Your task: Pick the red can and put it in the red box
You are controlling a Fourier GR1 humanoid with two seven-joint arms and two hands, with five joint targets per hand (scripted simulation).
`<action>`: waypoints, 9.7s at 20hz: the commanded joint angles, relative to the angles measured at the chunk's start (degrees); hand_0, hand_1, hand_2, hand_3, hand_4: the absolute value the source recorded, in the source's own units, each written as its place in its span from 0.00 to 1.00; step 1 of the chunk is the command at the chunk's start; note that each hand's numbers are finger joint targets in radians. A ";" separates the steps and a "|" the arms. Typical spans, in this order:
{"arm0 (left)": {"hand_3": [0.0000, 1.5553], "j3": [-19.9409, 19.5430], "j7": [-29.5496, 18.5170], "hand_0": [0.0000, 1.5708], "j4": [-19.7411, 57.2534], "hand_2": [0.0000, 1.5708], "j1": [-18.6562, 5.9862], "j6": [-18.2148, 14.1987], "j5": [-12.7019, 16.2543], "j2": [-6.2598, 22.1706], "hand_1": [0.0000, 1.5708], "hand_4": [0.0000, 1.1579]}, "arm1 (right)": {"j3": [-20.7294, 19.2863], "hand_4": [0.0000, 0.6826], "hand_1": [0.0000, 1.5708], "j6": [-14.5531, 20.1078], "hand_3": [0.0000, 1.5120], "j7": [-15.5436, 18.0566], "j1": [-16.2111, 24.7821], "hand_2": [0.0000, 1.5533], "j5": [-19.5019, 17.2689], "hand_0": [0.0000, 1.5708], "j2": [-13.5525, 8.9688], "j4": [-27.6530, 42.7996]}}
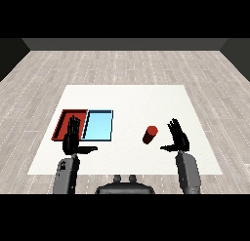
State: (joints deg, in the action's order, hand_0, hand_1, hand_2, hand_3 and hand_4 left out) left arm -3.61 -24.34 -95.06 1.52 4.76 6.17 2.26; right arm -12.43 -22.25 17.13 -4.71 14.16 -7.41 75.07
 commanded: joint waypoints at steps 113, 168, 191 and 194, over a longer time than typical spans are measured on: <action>0.00 14.09 11.56 0.00 -6.73 0.00 -3.04 -5.39 -4.77 -2.22 0.00 0.00 | 21.43 0.92 0.95 35.82 0.92 -4.94 -14.97 0.93 -8.66 0.95 7.31 8.22; 0.00 35.76 4.86 0.00 24.56 0.00 -21.25 -23.70 11.11 -2.26 0.00 0.00 | 41.76 0.96 0.98 48.85 0.94 5.61 -16.54 0.94 0.66 0.98 7.40 10.87; 0.95 31.07 0.22 1.00 29.08 0.99 -25.36 -34.23 16.00 -2.25 1.00 0.98 | 43.71 0.95 0.95 52.72 0.92 -2.22 -19.61 0.93 0.19 0.95 4.55 17.04; 0.96 36.02 -2.21 1.00 24.51 1.00 -24.68 -40.15 16.91 -2.26 1.00 0.99 | 42.11 0.60 0.92 50.51 0.89 2.36 -19.37 0.89 1.75 0.92 7.26 10.43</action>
State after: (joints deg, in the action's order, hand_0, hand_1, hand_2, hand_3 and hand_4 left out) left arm 31.56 -23.49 -68.53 -22.44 -32.58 21.73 -0.01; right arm 32.54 30.86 19.80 -24.92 15.68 -0.27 86.48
